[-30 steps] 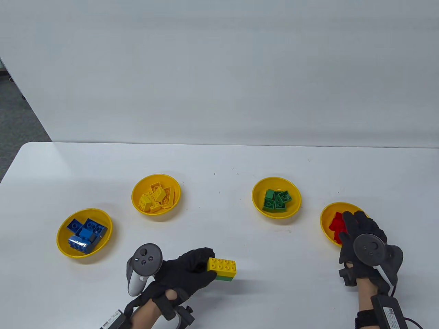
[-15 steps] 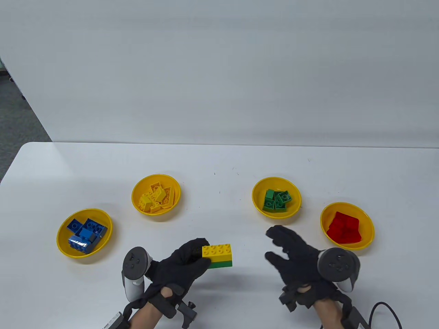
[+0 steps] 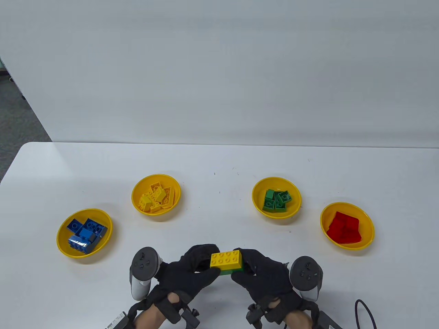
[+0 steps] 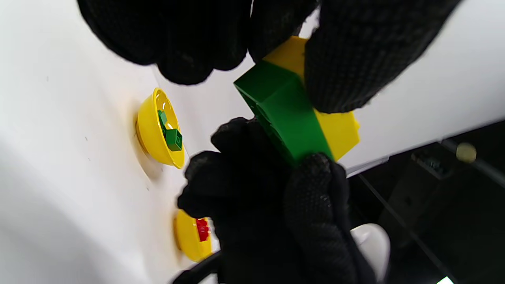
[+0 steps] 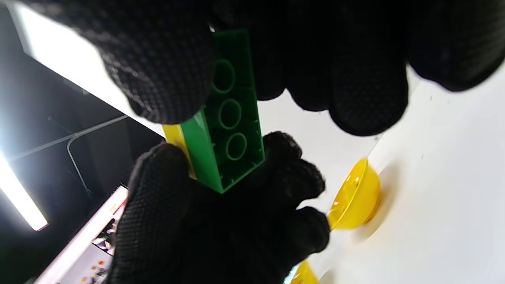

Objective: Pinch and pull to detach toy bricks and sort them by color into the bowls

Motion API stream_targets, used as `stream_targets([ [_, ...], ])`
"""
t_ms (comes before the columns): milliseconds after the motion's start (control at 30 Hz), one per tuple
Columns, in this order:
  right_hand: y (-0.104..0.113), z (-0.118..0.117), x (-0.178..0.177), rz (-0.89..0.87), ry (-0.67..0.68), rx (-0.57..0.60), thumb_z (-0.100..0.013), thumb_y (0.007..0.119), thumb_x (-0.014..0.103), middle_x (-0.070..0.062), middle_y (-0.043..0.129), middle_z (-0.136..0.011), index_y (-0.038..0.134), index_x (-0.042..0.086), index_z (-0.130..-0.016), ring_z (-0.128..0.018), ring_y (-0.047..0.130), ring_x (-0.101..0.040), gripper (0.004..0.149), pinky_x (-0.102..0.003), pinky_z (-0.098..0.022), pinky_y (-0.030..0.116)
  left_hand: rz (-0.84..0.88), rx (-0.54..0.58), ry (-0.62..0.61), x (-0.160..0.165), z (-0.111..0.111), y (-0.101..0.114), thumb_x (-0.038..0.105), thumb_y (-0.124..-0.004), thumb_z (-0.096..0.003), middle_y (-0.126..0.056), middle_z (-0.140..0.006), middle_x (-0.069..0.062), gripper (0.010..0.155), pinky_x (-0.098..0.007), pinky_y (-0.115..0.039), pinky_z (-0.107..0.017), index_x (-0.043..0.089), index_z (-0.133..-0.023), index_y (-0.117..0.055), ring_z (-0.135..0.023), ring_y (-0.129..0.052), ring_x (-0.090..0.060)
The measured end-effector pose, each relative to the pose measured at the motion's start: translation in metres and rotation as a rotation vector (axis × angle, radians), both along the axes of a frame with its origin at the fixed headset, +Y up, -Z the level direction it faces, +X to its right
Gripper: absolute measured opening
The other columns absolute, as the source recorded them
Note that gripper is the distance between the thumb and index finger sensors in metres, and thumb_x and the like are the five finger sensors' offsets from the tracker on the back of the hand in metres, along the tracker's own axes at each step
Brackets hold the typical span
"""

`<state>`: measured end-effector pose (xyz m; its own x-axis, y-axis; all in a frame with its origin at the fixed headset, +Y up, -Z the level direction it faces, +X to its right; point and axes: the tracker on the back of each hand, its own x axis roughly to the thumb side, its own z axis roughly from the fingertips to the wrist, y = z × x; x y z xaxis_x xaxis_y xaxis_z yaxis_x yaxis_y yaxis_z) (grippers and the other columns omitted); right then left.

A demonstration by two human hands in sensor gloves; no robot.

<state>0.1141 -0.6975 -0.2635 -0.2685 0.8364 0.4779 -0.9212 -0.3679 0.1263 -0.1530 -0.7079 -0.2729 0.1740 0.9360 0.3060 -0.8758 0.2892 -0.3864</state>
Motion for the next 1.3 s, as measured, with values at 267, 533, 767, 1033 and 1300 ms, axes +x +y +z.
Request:
stream_targets([
  [267,0.014,0.03,-0.034,0.364,-0.051,0.31,-0.028,0.094,0.032,-0.03,0.094,-0.074,0.091,-0.003,-0.078,-0.045,0.104,-0.045,0.061,-0.063,-0.031,0.086,-0.325,0.392,0.026,0.014,0.023,0.03,0.049,-0.1,-0.038,-0.077,-0.101,-0.017,0.075,-0.066,-0.062,-0.067,0.02,-0.101,-0.072,-0.089,-0.074,-0.047],
  [533,0.014,0.031,-0.031,0.319,-0.022,0.27,-0.028,0.094,0.045,-0.026,0.094,-0.074,0.092,0.002,-0.073,-0.046,0.105,-0.043,0.063,-0.063,-0.03,0.086,-0.249,0.437,0.036,0.01,0.028,0.033,0.05,-0.097,-0.038,-0.094,-0.081,-0.019,0.066,-0.062,-0.076,-0.056,0.014,-0.092,-0.085,-0.069,-0.092,-0.042],
  [767,0.013,0.024,-0.02,0.065,-0.042,0.167,-0.02,0.1,0.042,-0.026,0.107,-0.056,0.106,0.0,-0.058,-0.027,0.114,-0.037,0.056,-0.058,-0.02,0.095,-0.068,0.277,0.005,0.01,0.02,0.027,0.047,-0.097,-0.04,-0.096,-0.077,-0.02,0.061,-0.062,-0.077,-0.055,0.012,-0.089,-0.09,-0.065,-0.094,-0.042],
  [1033,0.004,0.021,-0.016,0.01,-0.073,0.096,-0.018,0.099,0.039,-0.028,0.108,-0.052,0.106,-0.001,-0.054,-0.024,0.116,-0.037,0.054,-0.057,-0.017,0.097,0.039,0.135,-0.002,0.011,0.01,0.009,0.045,-0.099,-0.0394,-0.096,-0.079,-0.02,0.059,-0.062,-0.077,-0.058,0.013,-0.088,-0.091,-0.069,-0.094,-0.043],
  [1300,-0.002,0.013,-0.014,-0.013,-0.039,0.06,-0.02,0.096,0.038,-0.028,0.106,-0.058,0.103,-0.001,-0.062,-0.029,0.113,-0.038,0.057,-0.06,-0.022,0.094,0.118,0.021,0.001,0.005,0.0,0.002,0.046,-0.099,-0.0392,-0.097,-0.081,-0.019,0.06,-0.061,-0.078,-0.057,0.015,-0.09,-0.091,-0.07,-0.095,-0.042],
])
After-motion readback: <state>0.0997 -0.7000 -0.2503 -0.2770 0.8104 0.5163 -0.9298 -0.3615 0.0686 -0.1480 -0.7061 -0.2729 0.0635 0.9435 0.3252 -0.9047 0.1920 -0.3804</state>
